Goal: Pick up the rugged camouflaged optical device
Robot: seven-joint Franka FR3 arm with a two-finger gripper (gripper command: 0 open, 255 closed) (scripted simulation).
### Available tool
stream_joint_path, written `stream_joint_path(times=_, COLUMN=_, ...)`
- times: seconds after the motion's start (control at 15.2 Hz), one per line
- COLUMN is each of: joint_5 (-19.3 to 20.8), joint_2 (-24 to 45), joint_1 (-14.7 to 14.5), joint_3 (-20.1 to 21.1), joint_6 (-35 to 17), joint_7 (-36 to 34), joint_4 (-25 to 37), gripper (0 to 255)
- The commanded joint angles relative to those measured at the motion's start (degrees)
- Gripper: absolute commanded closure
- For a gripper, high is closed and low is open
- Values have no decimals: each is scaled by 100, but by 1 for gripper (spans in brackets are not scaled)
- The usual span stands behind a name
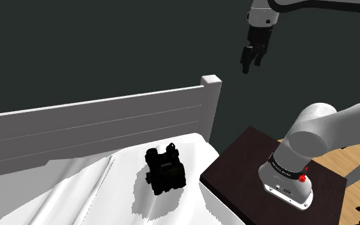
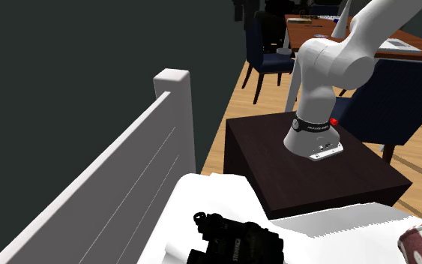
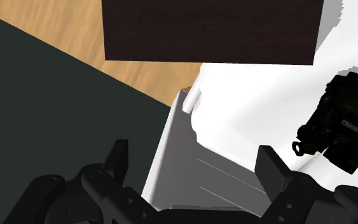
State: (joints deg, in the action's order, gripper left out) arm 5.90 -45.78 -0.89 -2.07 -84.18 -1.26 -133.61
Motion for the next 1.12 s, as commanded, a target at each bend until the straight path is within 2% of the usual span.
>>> stream_joint_path(times=0.0, joint_5=0, joint_2=0, joint_1=0, joint_3=0, joint_6=0, joint_7=0, joint_4=0, gripper=0)
stream_joint_path(times=0.53, joint_5=-553, joint_2=504, joint_1=-259, joint_3=598, joint_6=-1231, joint_7=-806, joint_4=-742, gripper=0)
stream_joint_path(times=1.06, joint_5=-985, joint_2=1538, joint_1=-516, joint_3=1220, joint_6=-2573, joint_7=-1554, joint_4=-1012, gripper=0)
